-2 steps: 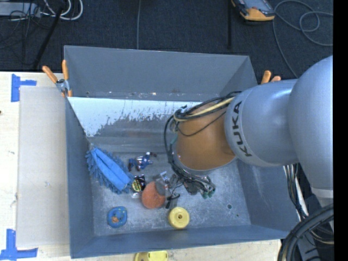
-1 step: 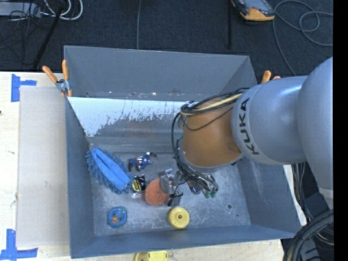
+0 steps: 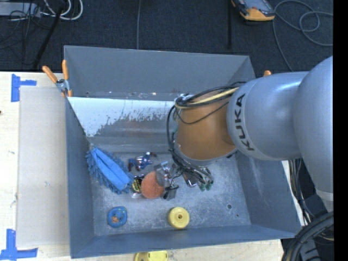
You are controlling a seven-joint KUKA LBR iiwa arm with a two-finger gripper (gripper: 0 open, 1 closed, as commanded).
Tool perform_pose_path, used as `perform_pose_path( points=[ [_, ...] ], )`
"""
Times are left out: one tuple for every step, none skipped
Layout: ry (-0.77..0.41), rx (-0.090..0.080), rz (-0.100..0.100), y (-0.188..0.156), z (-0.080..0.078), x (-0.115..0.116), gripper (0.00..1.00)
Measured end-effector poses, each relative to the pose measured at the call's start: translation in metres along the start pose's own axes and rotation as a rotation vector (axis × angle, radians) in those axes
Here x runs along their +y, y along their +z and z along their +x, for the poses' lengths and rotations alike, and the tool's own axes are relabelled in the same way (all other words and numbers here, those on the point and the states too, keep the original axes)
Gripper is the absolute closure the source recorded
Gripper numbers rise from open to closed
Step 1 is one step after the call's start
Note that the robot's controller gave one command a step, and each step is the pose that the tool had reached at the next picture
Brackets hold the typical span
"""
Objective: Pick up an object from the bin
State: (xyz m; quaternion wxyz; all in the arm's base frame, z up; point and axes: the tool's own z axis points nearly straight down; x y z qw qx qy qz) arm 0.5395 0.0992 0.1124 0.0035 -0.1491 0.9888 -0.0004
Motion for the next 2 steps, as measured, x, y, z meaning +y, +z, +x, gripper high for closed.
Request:
perform_pose_path(
  points=[
    [-0.025,0.011,-0.005,0.007,0.013,0.005,1.0],
    [-0.026,0.013,-0.002,-0.028,0.007,0.012,1.0]
  ],
)
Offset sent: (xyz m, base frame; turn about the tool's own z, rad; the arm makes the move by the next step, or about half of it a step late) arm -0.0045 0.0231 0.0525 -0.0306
